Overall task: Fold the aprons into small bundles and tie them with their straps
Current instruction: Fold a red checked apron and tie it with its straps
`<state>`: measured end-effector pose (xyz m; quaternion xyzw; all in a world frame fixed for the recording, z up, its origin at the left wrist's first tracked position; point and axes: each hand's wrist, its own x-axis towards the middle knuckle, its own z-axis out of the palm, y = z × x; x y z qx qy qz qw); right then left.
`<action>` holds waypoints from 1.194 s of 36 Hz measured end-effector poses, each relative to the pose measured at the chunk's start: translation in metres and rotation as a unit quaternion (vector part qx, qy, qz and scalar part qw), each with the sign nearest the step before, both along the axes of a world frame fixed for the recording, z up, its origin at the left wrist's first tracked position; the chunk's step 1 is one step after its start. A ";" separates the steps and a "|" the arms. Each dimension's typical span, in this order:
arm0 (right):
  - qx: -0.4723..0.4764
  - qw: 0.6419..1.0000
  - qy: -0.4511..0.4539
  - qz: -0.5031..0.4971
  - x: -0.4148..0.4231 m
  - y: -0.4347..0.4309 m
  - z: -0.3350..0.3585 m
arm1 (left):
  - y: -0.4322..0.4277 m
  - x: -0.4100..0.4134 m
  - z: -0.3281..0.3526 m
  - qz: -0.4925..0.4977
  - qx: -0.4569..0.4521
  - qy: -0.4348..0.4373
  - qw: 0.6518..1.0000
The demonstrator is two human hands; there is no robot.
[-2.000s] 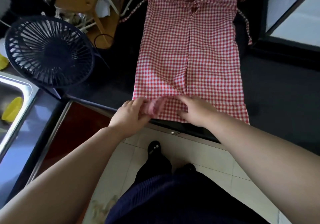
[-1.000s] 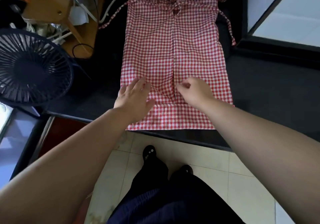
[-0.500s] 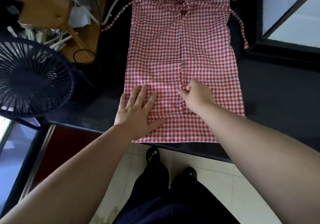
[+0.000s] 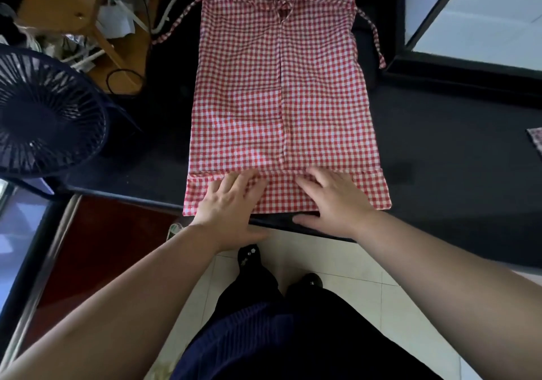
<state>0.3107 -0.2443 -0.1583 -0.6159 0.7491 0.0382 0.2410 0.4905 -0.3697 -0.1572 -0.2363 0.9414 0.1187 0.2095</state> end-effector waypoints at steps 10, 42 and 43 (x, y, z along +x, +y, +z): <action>-0.012 0.998 -0.057 -0.013 -0.008 -0.009 0.024 | -0.007 -0.006 0.021 0.015 0.033 -0.008 0.999; 0.008 0.882 -0.105 -0.460 -0.090 -0.012 0.008 | -0.083 0.003 -0.004 0.479 0.027 0.139 0.866; 0.016 0.884 -0.094 -0.457 -0.088 -0.011 0.006 | -0.082 0.003 -0.005 0.481 0.013 0.126 0.867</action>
